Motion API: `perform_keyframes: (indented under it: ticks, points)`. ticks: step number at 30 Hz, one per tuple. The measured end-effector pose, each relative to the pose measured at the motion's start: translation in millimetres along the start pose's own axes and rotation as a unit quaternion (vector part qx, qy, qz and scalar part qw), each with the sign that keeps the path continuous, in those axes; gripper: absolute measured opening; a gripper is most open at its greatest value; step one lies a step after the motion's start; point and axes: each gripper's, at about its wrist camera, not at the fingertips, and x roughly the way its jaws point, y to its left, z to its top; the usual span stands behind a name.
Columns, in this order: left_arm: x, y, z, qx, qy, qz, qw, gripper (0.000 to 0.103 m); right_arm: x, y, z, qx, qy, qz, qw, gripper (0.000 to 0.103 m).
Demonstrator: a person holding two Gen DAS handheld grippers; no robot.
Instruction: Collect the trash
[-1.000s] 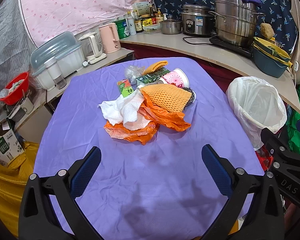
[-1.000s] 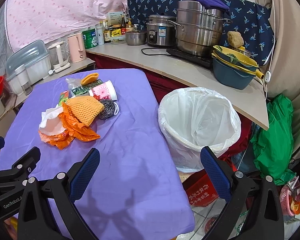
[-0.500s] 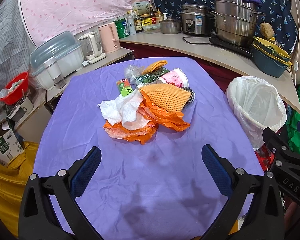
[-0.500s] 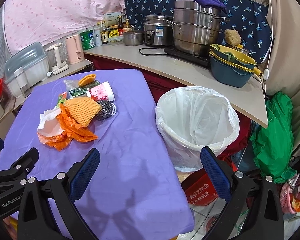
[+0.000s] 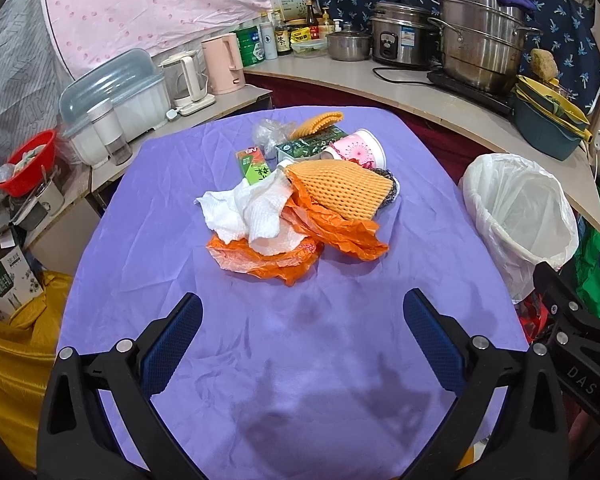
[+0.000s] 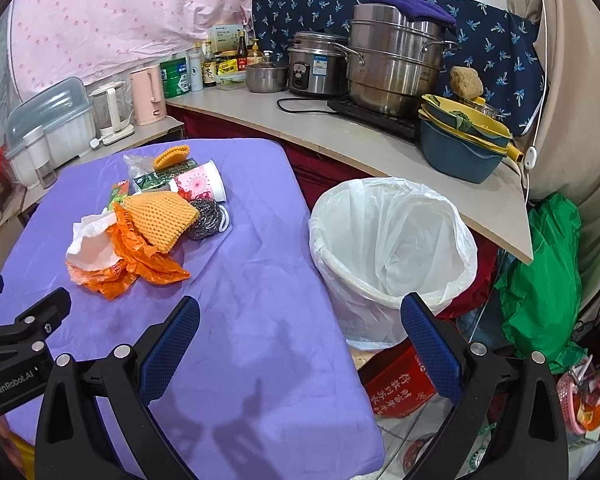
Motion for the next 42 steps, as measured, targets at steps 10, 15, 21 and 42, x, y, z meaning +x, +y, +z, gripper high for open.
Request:
perform_keyframes:
  ticks: [10, 15, 21, 42]
  points:
    - [31.1, 29.7, 5.3, -0.029, 0.017, 0.007, 0.9994, 0.096, 29.2, 27.0, 5.6, -0.024, 0.007, 0.003, 1.000, 0.096]
    - [64.9, 55.4, 10.9, -0.055, 0.051, -0.004, 0.9972, 0.096, 61.5, 44.7, 14.1, -0.009, 0.026, 0.051, 0.998, 0.096]
    - [102.4, 80.2, 35.5, -0.069, 0.060, -0.005, 0.9958, 0.096, 102.0, 71.8, 36.2, -0.016, 0.038, 0.060, 0.997, 0.096]
    - [152.3, 109.1, 61.2, -0.100, 0.088, -0.100, 0.9860, 0.008, 170.1, 124.0, 48.4, -0.017, 0.094, 0.121, 0.988, 0.055]
